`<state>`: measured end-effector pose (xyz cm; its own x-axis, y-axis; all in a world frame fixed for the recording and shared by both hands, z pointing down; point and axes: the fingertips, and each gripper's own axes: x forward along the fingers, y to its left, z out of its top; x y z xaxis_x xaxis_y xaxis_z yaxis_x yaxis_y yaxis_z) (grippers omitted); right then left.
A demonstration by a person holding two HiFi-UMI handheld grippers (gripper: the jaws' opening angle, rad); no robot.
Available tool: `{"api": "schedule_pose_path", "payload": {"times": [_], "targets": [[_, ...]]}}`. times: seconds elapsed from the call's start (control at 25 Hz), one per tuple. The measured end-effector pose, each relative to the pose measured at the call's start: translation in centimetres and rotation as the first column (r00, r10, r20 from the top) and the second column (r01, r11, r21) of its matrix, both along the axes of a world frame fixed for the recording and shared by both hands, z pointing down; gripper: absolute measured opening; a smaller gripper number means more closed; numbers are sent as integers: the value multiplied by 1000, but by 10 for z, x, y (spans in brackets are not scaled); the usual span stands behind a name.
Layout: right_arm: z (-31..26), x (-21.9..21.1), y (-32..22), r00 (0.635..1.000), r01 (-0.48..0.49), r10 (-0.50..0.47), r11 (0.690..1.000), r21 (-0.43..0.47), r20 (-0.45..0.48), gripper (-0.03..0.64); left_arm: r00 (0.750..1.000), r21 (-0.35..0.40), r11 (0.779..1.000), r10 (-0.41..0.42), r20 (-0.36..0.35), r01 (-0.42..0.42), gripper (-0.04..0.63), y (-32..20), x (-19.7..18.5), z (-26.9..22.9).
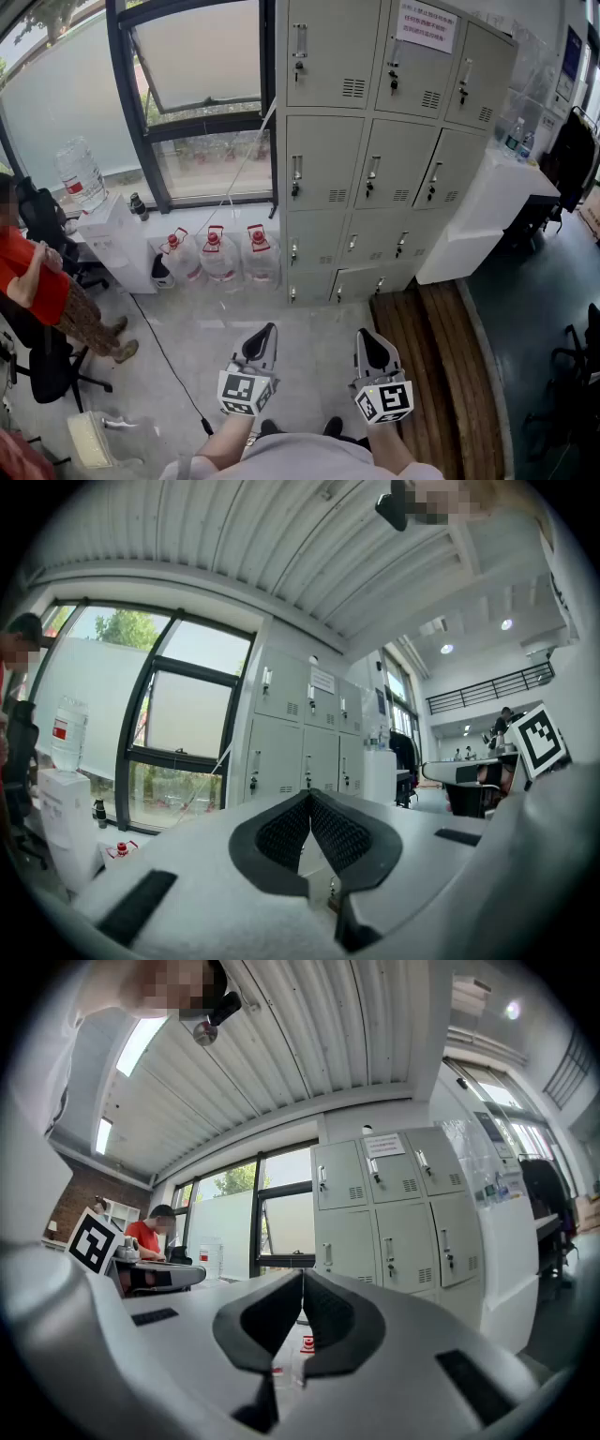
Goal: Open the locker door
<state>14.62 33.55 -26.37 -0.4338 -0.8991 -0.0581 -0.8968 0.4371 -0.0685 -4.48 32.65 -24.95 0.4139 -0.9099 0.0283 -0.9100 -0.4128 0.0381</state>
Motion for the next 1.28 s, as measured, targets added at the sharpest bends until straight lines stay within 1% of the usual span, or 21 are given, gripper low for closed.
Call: {"api": "schedule_pose_path", "payload": {"times": [0.12,0.28,0.48,0.84,1.0,1.12,1.28], "targets": [[-2,-9,-3,1000,-15,15,1000,9,-1,14,1000,10,1000,1,-15,-1,9,-4,-7,-2],[-6,-17,0,1000,-26,26,1000,15,-9,14,1000,22,1000,0,-14,0,9,-3,-12,-7],[-10,-16,-2,999,-46,46,999,29,-11,14,1000,21,999,26,-13,-26,9,-6,-8,-8],[-10,-8,-7,999,-34,34,999,33,16,14,1000,26,999,24,-3,-24,9,-13,0,-13],[-6,5,-17,1000,-17,16,999,31,25,14,1000,36,999,6,14,-6,9,-17,12,-14],[-3,18,-30,999,11,-12,1000,29,32,14,999,33,999,-23,21,23,9,-25,24,-12],[7,42,-50,998,55,-54,998,-10,36,14,997,20,997,-75,16,75,9,-37,48,-9]]}}
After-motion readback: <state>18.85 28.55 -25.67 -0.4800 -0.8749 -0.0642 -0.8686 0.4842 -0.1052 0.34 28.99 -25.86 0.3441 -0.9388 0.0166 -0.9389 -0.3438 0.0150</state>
